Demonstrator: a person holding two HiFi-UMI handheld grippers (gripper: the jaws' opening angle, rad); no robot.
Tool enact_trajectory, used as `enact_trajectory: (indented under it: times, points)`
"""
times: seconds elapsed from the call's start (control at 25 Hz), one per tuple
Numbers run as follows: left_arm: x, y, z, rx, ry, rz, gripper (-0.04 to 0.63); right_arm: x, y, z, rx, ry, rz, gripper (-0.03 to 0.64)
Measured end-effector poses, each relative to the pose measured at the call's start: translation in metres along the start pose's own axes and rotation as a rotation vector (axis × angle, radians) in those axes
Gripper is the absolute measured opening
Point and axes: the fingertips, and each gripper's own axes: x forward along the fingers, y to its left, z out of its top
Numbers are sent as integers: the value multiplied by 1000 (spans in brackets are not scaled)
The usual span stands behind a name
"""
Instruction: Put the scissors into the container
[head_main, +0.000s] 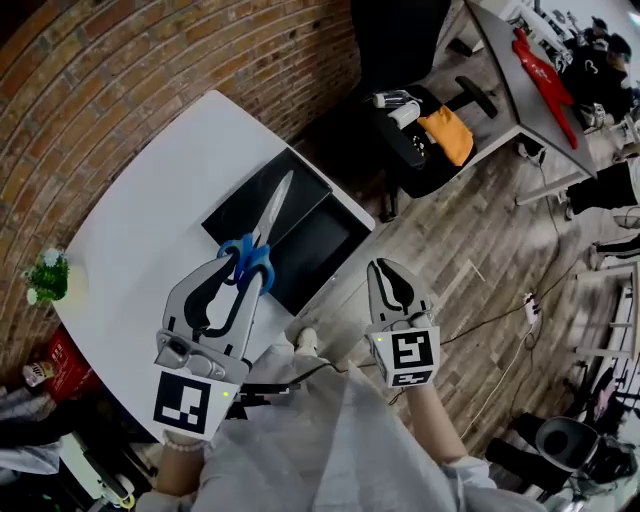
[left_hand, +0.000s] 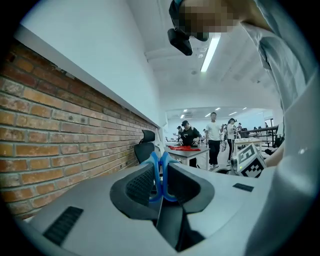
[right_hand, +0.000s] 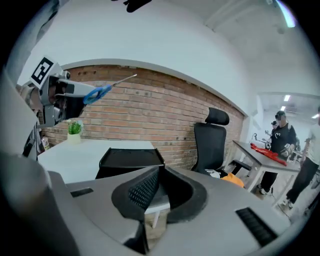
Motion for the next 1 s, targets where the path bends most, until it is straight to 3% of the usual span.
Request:
enact_trajectory:
  times: [0.2, 0.4, 1.0]
  points:
    - [-1, -4, 12, 11, -28, -18, 104, -25, -12, 37, 23, -91, -80, 60]
    - [4, -9, 18, 25, -43, -40, 104, -43, -19, 58, 27, -139, -99, 60]
    - [37, -21, 7, 70, -8, -129, 104, -53, -23, 62, 24, -129, -123, 60]
